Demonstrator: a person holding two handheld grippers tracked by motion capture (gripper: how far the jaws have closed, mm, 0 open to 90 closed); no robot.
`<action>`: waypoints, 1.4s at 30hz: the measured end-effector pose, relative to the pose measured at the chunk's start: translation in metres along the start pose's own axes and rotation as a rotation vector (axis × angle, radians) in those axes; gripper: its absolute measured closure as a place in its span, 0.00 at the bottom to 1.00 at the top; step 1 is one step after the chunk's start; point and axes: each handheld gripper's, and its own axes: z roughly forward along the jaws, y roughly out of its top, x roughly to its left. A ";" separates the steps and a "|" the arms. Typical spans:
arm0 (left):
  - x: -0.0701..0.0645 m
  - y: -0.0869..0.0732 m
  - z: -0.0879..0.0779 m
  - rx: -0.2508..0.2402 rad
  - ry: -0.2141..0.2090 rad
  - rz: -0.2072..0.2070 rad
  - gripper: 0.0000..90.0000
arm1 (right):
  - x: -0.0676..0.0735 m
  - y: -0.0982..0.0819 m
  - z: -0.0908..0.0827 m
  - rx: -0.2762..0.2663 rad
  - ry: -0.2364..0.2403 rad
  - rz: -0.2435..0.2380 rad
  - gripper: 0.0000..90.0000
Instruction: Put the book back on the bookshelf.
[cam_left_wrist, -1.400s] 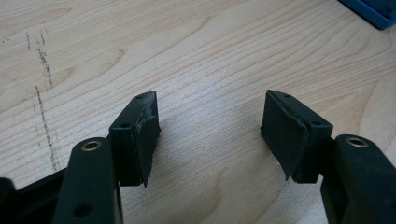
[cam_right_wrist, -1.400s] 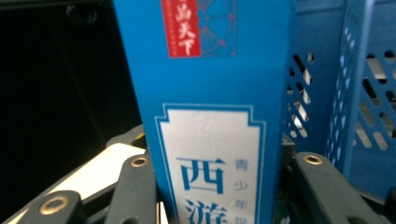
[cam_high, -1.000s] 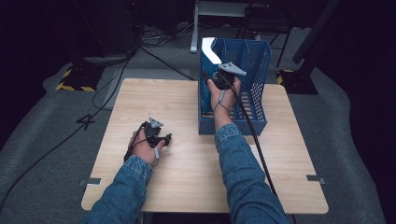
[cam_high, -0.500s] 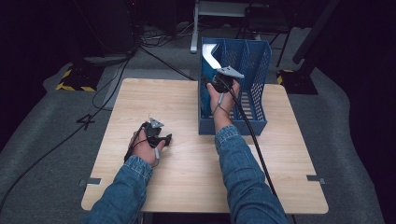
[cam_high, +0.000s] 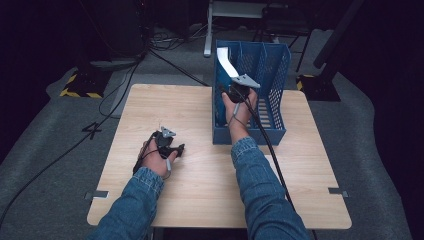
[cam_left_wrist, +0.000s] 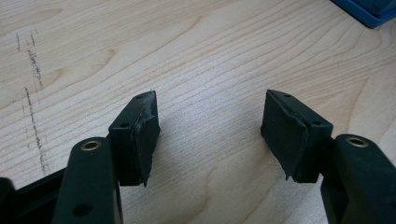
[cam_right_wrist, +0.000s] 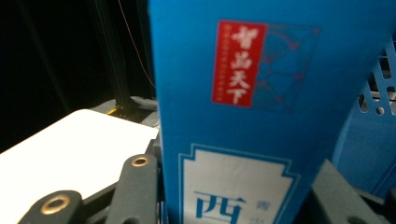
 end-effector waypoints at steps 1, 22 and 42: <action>0.000 0.000 0.000 0.000 0.000 0.000 0.41 | 0.000 0.001 0.000 0.004 -0.001 -0.009 0.66; 0.002 -0.011 -0.010 0.002 0.002 -0.010 0.35 | -0.005 0.011 -0.037 -0.038 0.036 0.039 0.50; 0.014 -0.029 -0.030 -0.005 0.010 -0.044 0.34 | -0.033 0.033 -0.141 -0.005 0.149 -0.016 0.44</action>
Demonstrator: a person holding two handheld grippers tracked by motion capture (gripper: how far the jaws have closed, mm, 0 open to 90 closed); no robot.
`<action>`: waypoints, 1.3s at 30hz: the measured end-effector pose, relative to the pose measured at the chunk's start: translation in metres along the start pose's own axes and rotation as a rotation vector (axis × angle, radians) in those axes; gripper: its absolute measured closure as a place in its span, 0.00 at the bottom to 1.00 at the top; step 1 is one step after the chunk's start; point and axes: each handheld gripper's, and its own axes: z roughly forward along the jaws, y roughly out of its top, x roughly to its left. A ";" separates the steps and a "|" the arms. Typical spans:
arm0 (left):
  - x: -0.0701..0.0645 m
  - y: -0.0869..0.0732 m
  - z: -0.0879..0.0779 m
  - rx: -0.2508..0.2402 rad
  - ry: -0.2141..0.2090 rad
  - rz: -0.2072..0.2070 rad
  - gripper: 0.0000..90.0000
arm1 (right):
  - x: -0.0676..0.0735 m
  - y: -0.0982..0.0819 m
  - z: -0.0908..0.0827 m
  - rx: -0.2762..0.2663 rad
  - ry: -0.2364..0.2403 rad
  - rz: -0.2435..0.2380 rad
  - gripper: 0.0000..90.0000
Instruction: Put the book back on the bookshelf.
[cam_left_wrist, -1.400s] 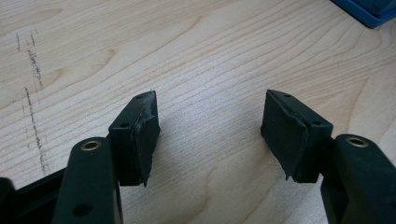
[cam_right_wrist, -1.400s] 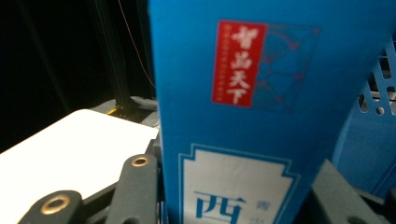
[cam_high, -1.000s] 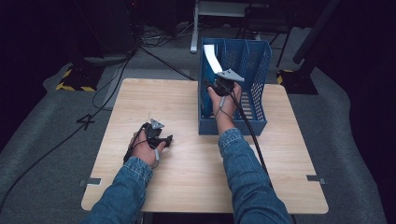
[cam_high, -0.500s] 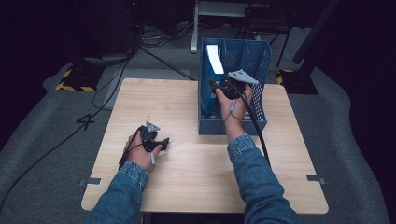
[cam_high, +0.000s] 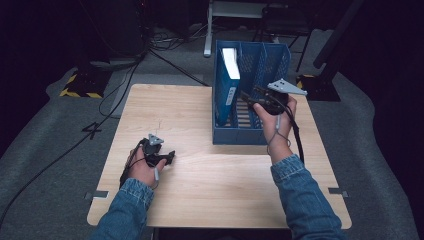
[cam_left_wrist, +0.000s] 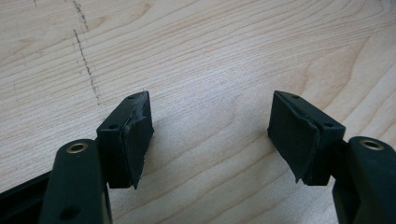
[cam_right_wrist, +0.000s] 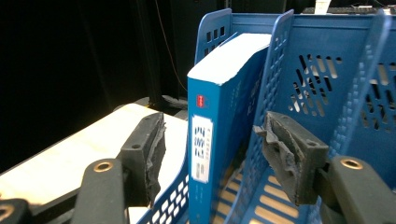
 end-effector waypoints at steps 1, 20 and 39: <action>0.000 0.000 0.000 0.000 0.000 0.000 0.34 | -0.001 0.000 -0.004 0.003 0.004 0.001 0.44; 0.004 0.009 0.010 0.023 -0.002 0.035 0.24 | -0.040 -0.035 -0.083 0.189 -0.022 -0.031 0.43; 0.004 0.010 0.011 0.023 0.002 0.036 0.24 | -0.102 -0.114 -0.127 0.349 -0.067 0.038 0.39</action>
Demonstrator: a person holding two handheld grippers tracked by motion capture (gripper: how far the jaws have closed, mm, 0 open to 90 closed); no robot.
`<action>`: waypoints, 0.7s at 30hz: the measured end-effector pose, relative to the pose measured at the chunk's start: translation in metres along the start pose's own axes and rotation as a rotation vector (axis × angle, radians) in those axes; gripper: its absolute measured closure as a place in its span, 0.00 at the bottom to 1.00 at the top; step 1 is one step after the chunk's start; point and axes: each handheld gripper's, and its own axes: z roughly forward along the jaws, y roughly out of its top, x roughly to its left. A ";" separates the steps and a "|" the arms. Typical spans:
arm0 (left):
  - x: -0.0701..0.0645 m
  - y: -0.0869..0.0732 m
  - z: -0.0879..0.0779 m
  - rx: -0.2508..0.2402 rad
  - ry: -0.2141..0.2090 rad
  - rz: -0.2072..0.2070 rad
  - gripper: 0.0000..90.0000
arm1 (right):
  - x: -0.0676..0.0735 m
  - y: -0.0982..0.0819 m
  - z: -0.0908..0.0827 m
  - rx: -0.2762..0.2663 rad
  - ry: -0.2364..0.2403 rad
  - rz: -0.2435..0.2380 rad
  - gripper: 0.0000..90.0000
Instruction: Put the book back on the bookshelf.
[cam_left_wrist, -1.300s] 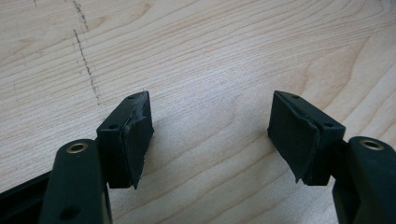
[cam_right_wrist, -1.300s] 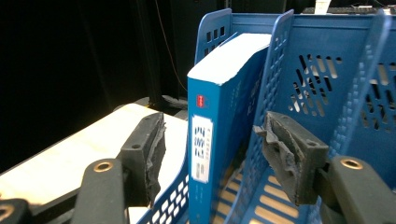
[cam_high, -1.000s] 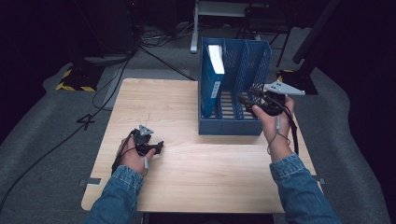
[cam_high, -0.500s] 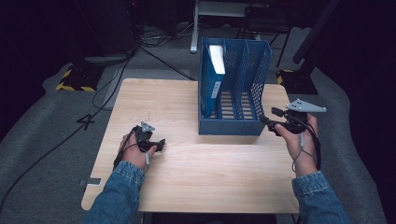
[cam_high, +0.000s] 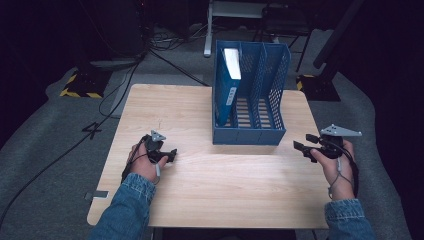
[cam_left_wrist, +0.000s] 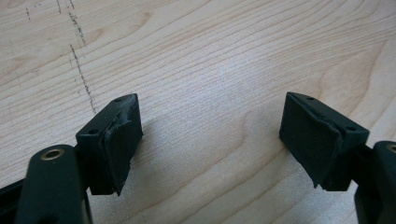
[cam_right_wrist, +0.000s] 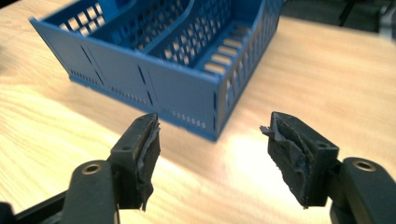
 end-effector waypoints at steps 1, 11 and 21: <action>0.000 0.000 0.000 0.000 -0.001 0.000 0.24 | -0.002 -0.004 0.001 0.010 -0.005 0.002 0.39; 0.000 0.000 0.000 0.000 0.001 -0.001 0.24 | -0.010 -0.039 0.028 0.235 -0.021 -0.031 0.38; 0.000 0.000 0.000 0.000 0.001 -0.001 0.24 | -0.014 -0.062 0.045 0.300 -0.026 -0.027 0.36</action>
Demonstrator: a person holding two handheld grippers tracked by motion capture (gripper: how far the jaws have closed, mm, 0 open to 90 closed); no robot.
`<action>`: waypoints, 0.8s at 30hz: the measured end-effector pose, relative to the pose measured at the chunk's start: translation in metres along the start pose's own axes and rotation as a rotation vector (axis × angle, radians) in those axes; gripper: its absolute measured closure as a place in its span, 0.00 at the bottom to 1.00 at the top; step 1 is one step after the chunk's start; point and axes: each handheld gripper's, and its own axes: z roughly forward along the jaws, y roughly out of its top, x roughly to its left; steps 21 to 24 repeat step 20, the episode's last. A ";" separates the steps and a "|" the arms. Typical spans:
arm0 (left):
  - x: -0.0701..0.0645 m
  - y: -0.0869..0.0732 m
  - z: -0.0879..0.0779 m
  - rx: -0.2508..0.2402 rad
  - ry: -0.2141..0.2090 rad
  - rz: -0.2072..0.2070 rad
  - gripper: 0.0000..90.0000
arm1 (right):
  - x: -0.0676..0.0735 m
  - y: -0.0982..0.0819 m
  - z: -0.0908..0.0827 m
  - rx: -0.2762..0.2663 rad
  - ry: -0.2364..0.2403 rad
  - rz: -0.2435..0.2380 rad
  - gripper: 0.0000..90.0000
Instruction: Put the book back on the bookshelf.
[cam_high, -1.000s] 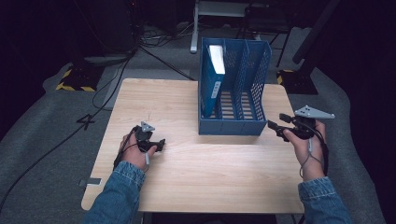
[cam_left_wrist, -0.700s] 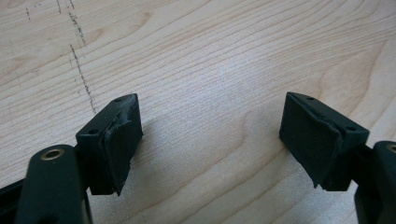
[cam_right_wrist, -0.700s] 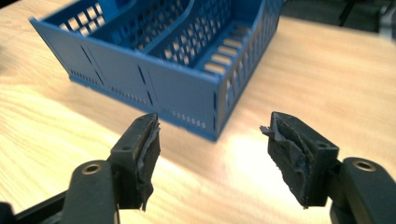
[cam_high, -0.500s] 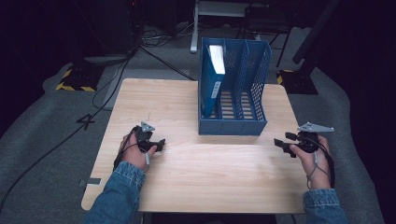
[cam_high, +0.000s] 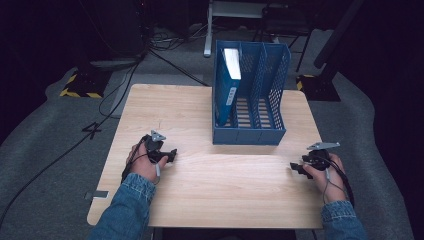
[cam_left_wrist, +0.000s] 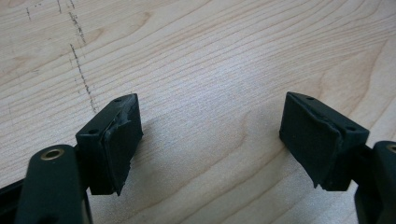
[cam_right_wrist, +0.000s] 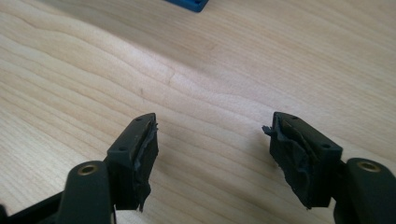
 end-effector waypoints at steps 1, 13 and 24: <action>0.000 0.000 0.000 0.000 0.000 0.000 0.24 | 0.001 -0.001 0.002 -0.010 -0.002 -0.002 0.34; 0.000 0.000 0.000 0.000 0.000 0.000 0.24 | 0.004 -0.008 0.019 -0.149 -0.050 0.011 0.09; 0.000 0.000 0.000 -0.001 -0.003 -0.001 0.24 | 0.004 -0.008 0.019 -0.149 -0.051 0.012 0.09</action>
